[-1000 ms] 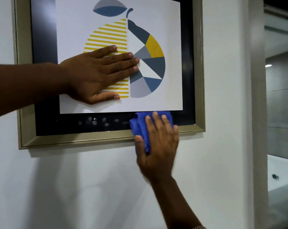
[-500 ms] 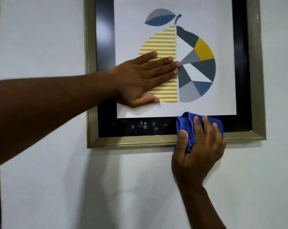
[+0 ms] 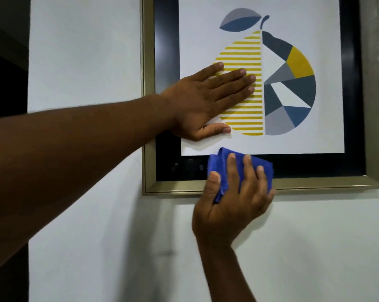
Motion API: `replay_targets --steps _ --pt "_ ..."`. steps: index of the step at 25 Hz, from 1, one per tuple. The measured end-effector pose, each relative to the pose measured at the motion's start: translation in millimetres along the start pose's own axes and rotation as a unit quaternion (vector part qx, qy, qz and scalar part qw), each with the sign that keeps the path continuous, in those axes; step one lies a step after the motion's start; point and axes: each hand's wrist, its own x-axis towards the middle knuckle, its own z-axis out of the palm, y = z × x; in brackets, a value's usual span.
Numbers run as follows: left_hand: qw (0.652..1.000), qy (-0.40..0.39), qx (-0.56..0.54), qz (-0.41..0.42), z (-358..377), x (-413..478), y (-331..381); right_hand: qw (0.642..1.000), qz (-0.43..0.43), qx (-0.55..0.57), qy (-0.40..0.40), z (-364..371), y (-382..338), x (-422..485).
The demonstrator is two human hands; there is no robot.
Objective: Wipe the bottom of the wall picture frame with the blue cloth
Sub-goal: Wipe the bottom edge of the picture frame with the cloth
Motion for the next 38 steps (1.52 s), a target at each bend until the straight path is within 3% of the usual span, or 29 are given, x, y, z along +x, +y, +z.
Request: replay_targets --steps 4,9,14,16,20,23,26,28,33,38 --pt "1.000 0.009 -0.004 -0.008 -0.2 -2.7 0.8 0.986 -0.136 0.029 -0.096 -0.3 -20.7 -31.2" --pt "1.000 0.011 -0.008 -0.017 0.0 -4.0 3.6 1.000 0.006 0.007 -0.021 5.4 -19.8 -17.0" --pt "1.000 0.002 -0.008 -0.020 -0.3 -5.3 2.0 0.971 -0.163 -0.018 -0.173 -3.1 -38.6 -41.2" --pt "0.999 -0.008 -0.015 -0.028 -0.2 -6.4 3.8 0.975 -0.154 -0.040 -0.156 -8.8 -17.1 -27.1" --pt "0.999 -0.010 -0.015 -0.043 -0.7 -7.3 7.0 0.992 -0.022 -0.053 -0.112 -7.5 -23.1 -17.0" --pt "0.999 -0.005 -0.012 -0.045 0.3 -8.5 7.7 0.974 -0.126 -0.041 -0.184 -4.3 -44.5 -34.2" --pt "0.999 -0.005 -0.006 -0.047 3.1 -10.1 7.1 0.940 -0.260 -0.055 -0.212 -9.9 -14.1 -25.9" --pt "0.999 -0.006 0.001 -0.046 3.8 -9.6 7.5 0.935 -0.292 -0.058 -0.193 -16.7 12.5 -8.6" --pt "0.998 -0.024 0.010 -0.049 2.2 -9.8 7.6 0.938 -0.295 -0.061 -0.171 -35.9 65.2 27.0" --pt "0.997 -0.034 0.014 -0.066 1.0 -12.9 11.3 0.937 -0.269 -0.092 -0.203 -58.3 111.0 60.2"
